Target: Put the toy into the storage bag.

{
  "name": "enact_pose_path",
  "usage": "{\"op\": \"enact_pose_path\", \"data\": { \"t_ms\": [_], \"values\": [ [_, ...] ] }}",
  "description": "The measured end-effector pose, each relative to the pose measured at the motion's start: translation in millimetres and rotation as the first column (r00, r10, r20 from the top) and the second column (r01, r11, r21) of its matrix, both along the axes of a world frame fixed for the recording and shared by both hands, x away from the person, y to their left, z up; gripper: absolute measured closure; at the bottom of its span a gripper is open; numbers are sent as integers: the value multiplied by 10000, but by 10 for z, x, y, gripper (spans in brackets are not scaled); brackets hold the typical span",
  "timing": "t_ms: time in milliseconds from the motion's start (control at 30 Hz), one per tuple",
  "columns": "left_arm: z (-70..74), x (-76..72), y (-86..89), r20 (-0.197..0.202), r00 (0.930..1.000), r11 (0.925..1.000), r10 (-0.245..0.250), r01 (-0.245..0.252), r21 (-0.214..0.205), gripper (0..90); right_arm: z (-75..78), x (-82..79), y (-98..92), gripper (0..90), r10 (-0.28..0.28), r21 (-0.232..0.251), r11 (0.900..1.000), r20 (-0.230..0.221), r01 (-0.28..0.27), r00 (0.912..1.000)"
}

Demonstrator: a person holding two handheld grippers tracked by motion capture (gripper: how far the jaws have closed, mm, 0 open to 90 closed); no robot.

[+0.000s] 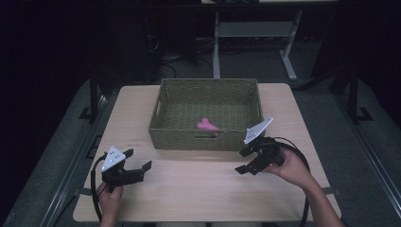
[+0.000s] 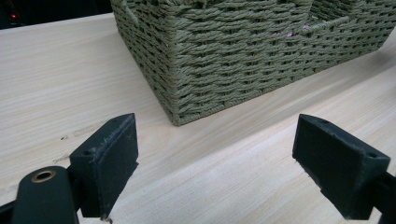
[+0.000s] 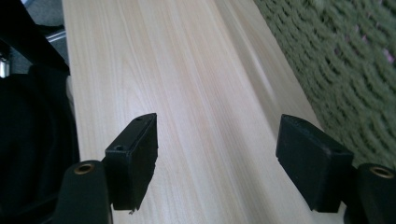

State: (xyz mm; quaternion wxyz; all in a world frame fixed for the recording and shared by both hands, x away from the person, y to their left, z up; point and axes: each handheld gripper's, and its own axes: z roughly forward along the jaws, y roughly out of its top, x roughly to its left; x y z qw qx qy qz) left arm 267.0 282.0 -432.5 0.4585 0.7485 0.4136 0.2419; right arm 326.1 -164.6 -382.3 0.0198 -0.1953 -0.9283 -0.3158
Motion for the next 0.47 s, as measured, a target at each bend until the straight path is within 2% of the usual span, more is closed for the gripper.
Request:
{"op": "enact_pose_path", "data": {
  "t_ms": [300,467],
  "values": [
    [-2,0,-4,15,10000,10000,-13,13,0,139,-158,-78,-75,287,-229,-38,9997,-13,229,9997],
    [2,1,-8,104,9999,10000,-33,32,37,138,-243,-220,-82,277,-368,93,9993,199,367,9991]
  ]
}}
